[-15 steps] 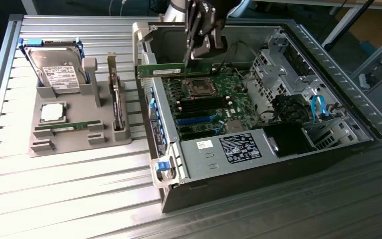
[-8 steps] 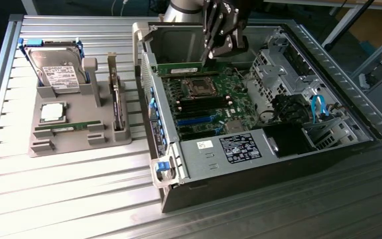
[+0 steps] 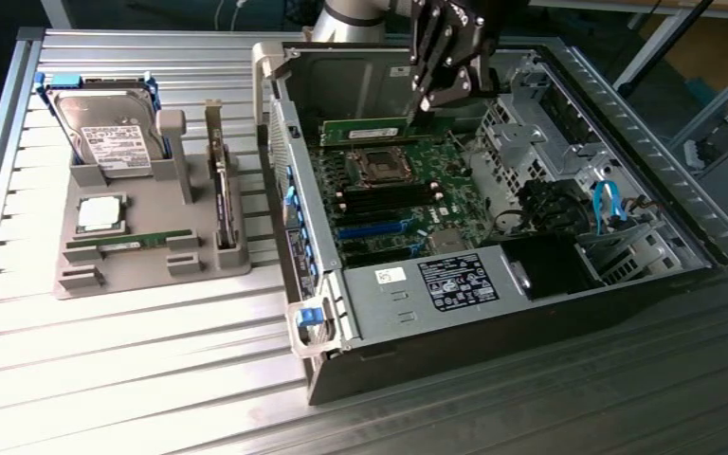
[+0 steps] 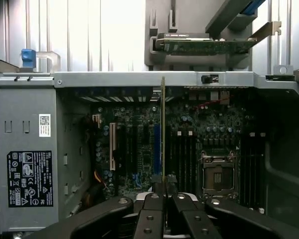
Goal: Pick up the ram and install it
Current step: 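Pick up the ram and move it above insertion slot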
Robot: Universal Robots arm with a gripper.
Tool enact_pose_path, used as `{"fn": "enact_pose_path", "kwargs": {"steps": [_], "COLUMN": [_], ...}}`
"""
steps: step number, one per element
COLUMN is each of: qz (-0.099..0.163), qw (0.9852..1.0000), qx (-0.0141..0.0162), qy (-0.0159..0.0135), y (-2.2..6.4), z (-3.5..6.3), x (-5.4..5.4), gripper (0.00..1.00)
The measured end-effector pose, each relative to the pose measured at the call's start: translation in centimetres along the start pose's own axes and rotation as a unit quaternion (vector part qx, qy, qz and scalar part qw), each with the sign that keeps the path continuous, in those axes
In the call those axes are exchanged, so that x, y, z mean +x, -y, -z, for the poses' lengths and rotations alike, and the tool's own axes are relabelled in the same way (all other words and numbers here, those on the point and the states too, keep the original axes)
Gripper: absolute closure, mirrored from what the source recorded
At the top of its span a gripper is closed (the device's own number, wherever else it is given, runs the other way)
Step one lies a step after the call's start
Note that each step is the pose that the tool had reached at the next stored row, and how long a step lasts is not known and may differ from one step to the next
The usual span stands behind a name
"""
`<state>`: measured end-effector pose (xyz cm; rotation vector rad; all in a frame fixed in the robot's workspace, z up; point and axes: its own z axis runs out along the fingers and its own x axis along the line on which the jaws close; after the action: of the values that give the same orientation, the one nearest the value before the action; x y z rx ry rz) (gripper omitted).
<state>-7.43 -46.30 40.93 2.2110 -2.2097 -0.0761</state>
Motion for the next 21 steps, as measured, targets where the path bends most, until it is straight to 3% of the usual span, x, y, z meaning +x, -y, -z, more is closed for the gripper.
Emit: {"fn": "enact_pose_path", "kwargs": {"steps": [12,18,21], "qz": [0.002,0.003,0.003], "qw": [1.0000,1.0000,1.0000], "qx": [-0.0017,-0.0017,-0.0017], "qy": [-0.0001,0.0000,-0.0001], "y": [3.34,3.49,3.51], "z": [0.15,0.12,-0.37], "x": [0.0,0.0,0.0], "gripper": [0.88,0.88,0.88]}}
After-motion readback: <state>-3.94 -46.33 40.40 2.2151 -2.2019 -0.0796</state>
